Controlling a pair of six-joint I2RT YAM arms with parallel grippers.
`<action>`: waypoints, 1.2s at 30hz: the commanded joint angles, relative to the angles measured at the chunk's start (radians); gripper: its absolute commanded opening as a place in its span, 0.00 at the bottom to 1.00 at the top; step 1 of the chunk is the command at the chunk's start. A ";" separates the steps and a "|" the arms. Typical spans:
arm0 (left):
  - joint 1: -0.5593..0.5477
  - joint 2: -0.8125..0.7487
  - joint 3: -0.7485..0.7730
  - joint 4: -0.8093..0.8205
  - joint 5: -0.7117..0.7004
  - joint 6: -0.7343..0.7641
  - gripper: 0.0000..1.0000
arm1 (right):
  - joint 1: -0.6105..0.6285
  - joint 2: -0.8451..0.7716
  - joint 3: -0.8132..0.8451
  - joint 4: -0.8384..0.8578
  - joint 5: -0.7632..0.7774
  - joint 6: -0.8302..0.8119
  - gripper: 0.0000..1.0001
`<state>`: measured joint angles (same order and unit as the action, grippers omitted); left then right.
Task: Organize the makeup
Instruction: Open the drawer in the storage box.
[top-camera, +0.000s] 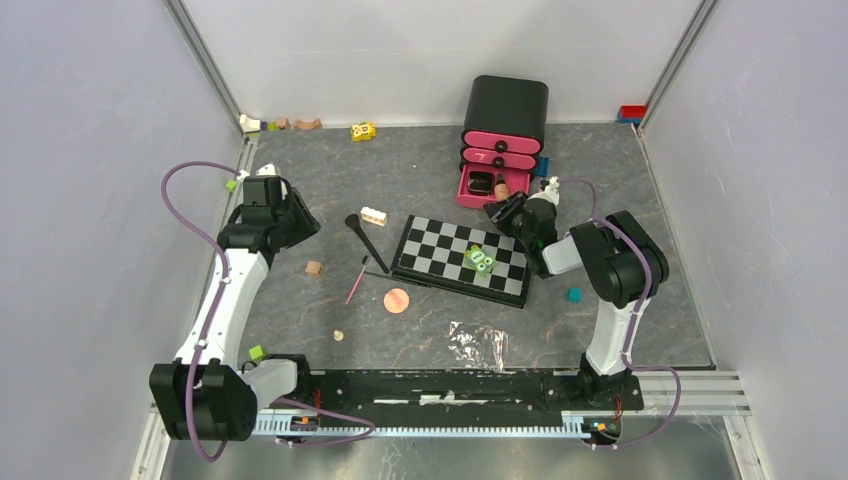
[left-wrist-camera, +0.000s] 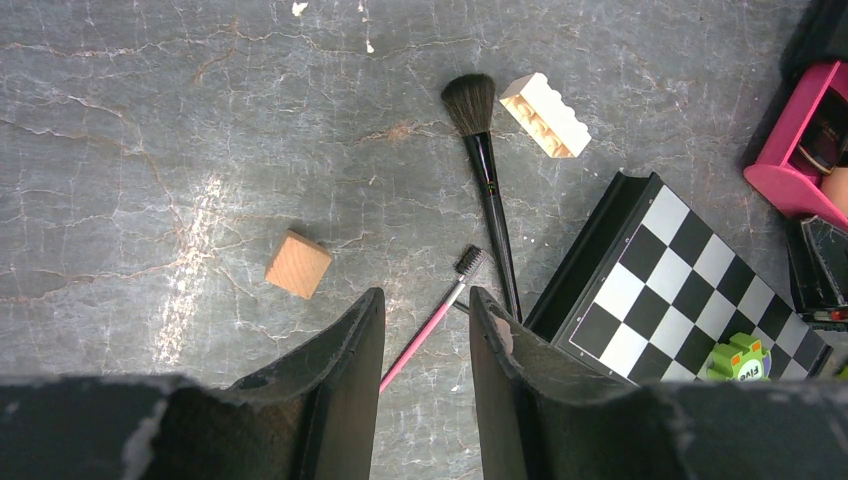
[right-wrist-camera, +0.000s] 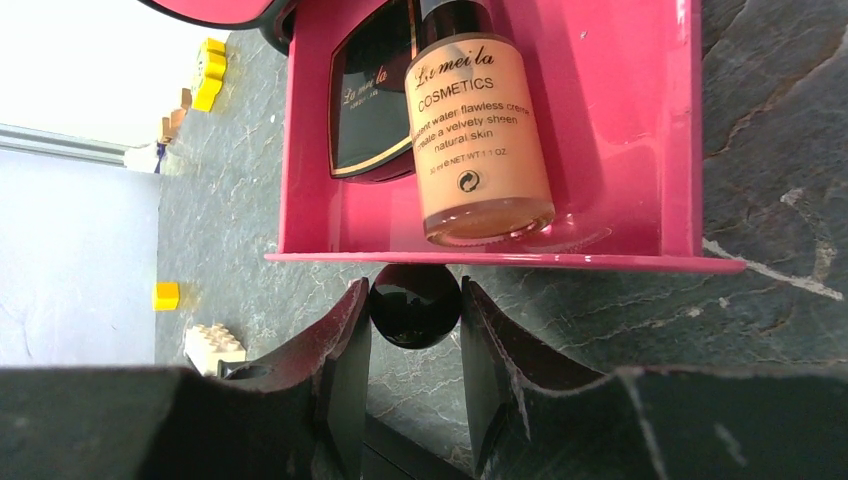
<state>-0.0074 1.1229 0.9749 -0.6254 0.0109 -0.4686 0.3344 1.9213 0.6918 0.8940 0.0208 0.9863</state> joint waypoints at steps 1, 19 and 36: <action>0.006 -0.017 0.001 0.033 0.016 0.018 0.43 | 0.014 -0.036 0.029 0.043 0.000 -0.015 0.40; 0.006 -0.015 0.001 0.033 0.017 0.018 0.43 | 0.012 -0.181 0.005 -0.099 -0.007 -0.121 0.67; 0.006 -0.013 0.001 0.033 0.020 0.018 0.43 | -0.057 -0.193 0.257 -0.486 -0.166 -0.536 0.68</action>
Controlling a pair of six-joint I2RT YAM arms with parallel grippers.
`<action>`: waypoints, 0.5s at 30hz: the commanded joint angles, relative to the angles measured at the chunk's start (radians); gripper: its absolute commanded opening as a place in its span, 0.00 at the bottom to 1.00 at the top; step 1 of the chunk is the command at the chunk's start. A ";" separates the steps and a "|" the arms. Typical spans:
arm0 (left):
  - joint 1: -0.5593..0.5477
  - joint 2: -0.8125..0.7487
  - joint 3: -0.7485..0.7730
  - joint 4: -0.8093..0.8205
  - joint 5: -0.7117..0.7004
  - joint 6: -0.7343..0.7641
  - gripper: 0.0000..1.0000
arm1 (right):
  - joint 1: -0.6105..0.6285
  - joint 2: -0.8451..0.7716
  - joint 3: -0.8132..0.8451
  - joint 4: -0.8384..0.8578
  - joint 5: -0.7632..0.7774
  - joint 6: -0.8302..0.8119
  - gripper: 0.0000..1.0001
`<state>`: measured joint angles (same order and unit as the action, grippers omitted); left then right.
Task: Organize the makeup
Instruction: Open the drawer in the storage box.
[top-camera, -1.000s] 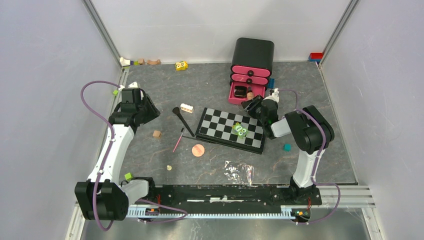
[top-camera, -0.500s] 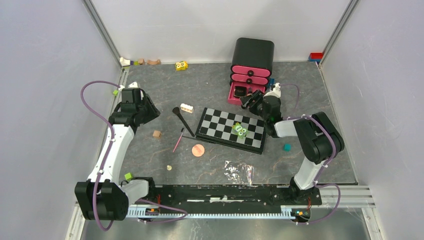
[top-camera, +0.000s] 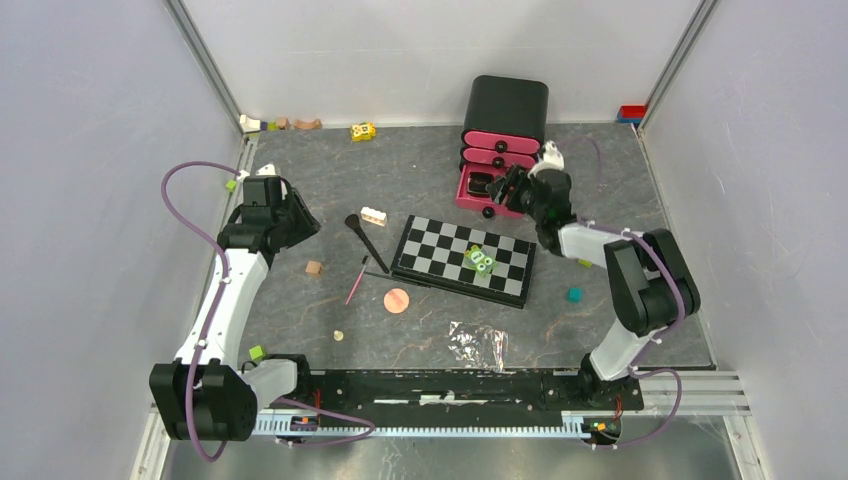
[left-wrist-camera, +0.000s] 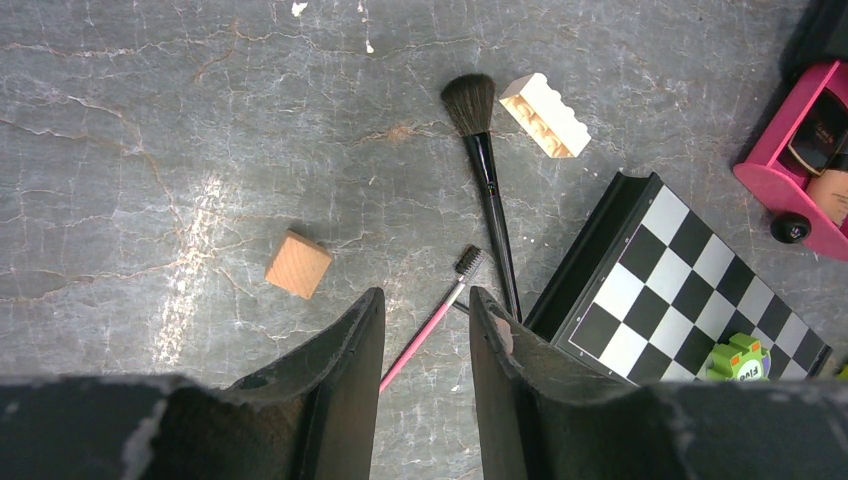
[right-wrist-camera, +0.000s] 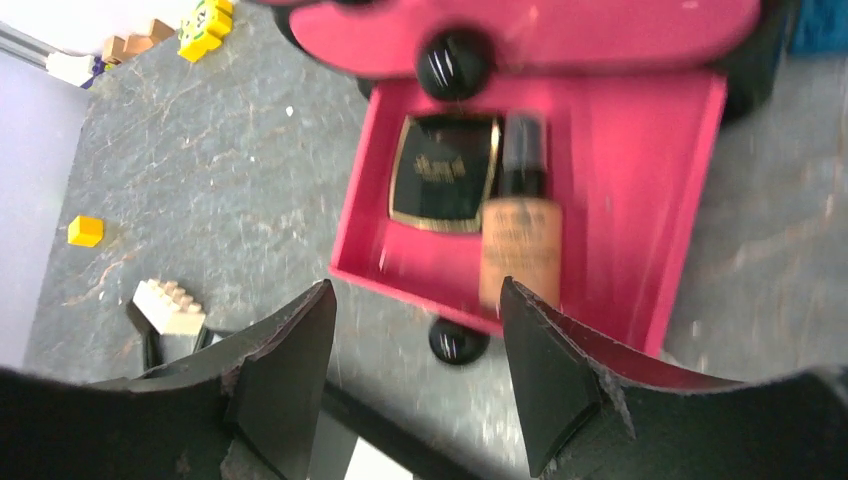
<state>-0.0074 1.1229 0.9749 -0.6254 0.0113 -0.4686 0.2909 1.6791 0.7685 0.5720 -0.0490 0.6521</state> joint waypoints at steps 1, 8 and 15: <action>0.006 -0.015 0.001 0.033 0.017 0.018 0.43 | -0.014 0.070 0.213 -0.199 -0.107 -0.233 0.68; 0.006 -0.017 0.001 0.033 0.013 0.018 0.43 | -0.025 0.135 0.291 -0.262 -0.171 -0.279 0.66; 0.006 -0.015 0.001 0.034 0.016 0.018 0.43 | -0.026 0.186 0.333 -0.278 -0.249 -0.296 0.64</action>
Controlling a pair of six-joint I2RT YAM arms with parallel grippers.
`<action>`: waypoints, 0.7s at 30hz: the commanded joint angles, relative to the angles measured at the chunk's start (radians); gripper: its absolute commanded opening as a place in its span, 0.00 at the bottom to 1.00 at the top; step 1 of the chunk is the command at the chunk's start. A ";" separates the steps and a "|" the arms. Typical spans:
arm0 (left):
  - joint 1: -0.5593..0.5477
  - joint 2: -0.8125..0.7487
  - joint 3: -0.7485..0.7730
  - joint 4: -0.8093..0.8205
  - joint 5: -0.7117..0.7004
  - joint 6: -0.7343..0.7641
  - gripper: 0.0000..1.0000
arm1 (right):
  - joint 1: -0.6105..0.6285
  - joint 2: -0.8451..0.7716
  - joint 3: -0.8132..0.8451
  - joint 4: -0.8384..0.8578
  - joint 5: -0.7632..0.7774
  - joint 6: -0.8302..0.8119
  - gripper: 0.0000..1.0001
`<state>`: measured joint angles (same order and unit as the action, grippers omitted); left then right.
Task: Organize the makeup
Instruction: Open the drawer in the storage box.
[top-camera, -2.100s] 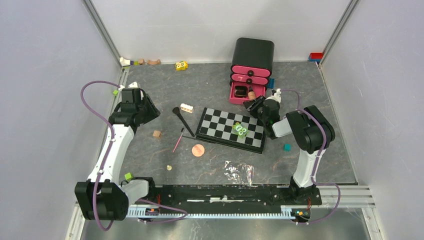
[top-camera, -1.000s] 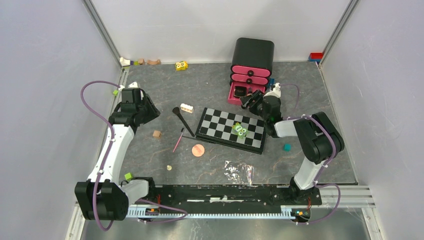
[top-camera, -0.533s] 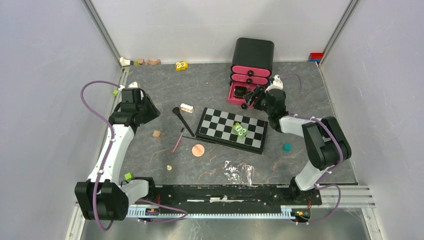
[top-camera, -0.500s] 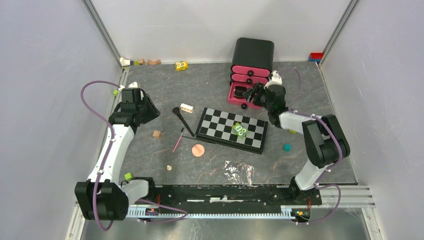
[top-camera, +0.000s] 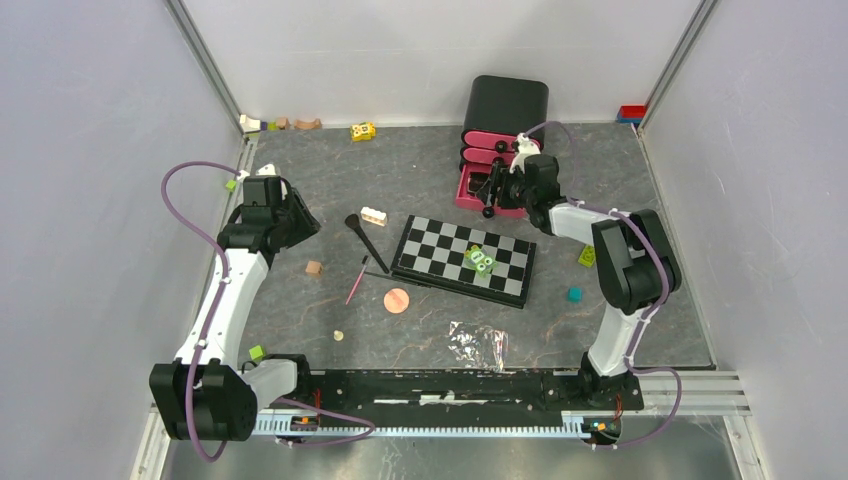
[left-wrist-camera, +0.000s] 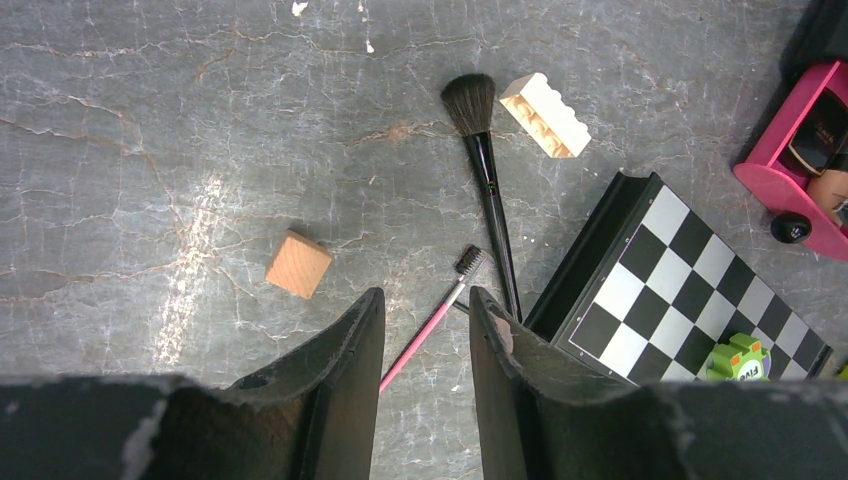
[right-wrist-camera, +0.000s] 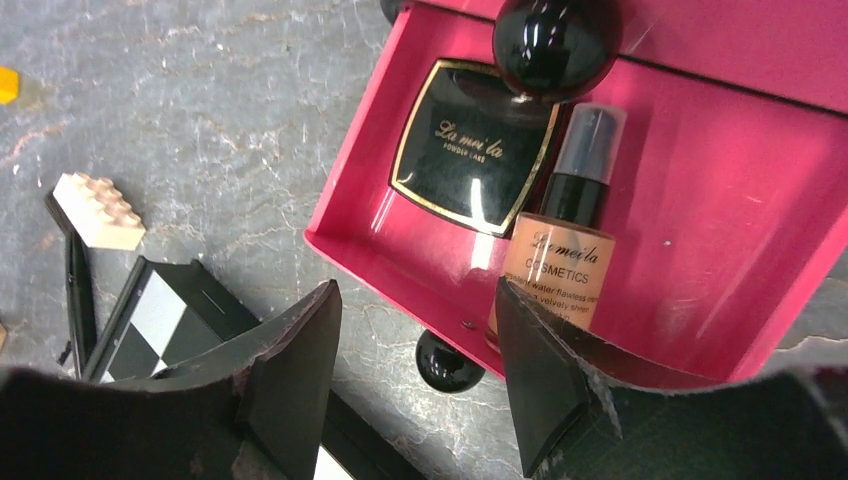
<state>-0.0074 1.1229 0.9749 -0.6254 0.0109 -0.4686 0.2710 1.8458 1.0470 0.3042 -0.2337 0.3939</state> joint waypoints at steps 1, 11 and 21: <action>0.005 -0.015 0.001 0.033 0.017 0.019 0.43 | -0.006 0.027 0.060 -0.013 -0.073 -0.038 0.64; 0.006 -0.016 0.001 0.033 0.017 0.018 0.43 | -0.006 0.046 0.063 -0.018 -0.107 -0.044 0.63; 0.006 -0.015 0.001 0.034 0.019 0.018 0.43 | -0.006 0.025 0.048 -0.019 -0.087 -0.052 0.63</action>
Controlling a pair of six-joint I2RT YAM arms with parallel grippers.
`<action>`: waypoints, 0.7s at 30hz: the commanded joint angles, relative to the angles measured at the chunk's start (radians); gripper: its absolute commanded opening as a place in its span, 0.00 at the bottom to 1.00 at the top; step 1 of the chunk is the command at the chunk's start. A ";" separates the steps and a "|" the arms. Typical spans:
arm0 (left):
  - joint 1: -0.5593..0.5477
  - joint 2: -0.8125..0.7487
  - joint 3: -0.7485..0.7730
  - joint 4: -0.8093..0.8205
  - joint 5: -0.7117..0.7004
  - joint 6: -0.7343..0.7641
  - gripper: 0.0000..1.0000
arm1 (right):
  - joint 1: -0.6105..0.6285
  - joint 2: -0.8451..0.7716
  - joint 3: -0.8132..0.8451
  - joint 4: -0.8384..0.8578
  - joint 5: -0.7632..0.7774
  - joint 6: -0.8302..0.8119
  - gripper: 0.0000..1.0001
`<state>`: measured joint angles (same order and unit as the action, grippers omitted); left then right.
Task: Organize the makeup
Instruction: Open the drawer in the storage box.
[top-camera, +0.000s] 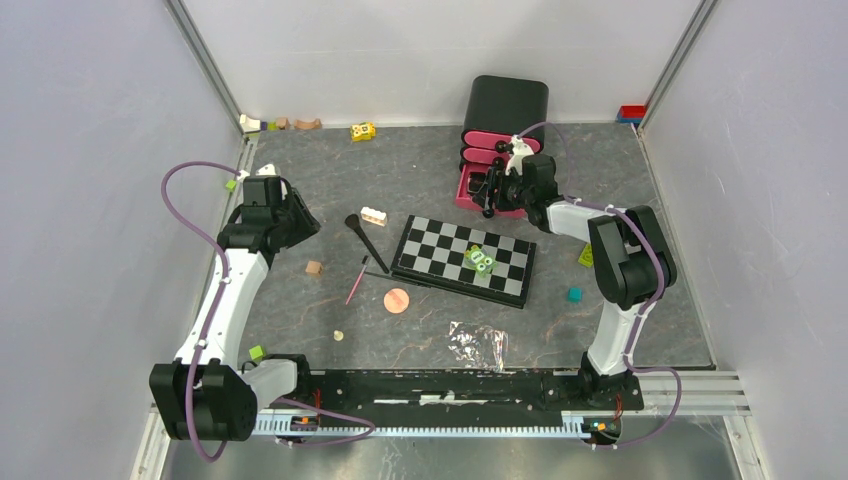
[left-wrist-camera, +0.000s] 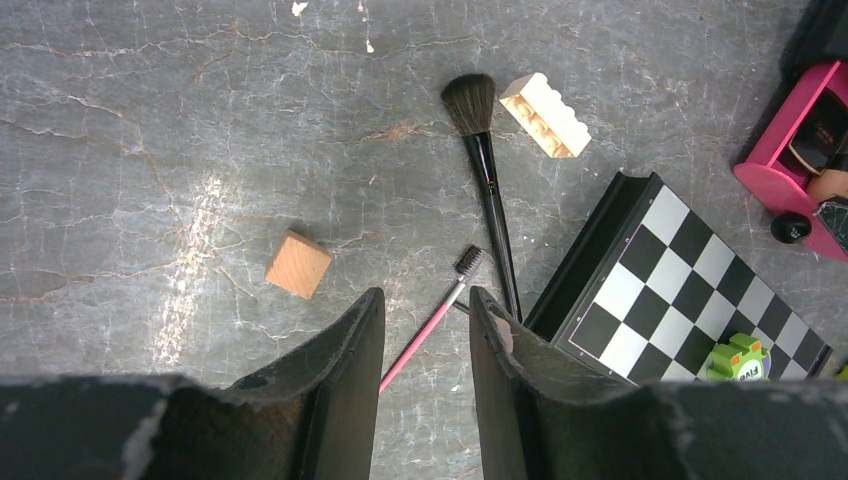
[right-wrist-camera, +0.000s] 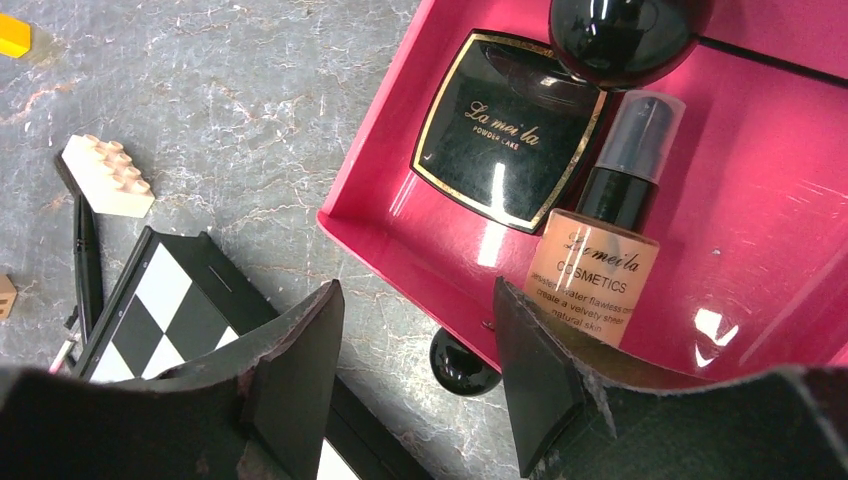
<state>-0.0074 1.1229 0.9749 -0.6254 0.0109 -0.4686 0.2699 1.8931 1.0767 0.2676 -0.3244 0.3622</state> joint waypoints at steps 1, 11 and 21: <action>0.006 -0.014 0.001 0.033 0.019 0.018 0.43 | -0.005 -0.029 0.020 0.018 0.014 -0.021 0.63; 0.006 -0.014 0.001 0.034 0.019 0.018 0.43 | 0.021 -0.202 -0.131 0.121 0.190 0.065 0.63; 0.005 -0.014 0.001 0.033 0.021 0.018 0.43 | 0.102 -0.238 -0.254 0.103 0.341 0.266 0.57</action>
<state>-0.0074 1.1229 0.9749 -0.6254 0.0113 -0.4686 0.3523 1.6665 0.8371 0.3527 -0.0654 0.5320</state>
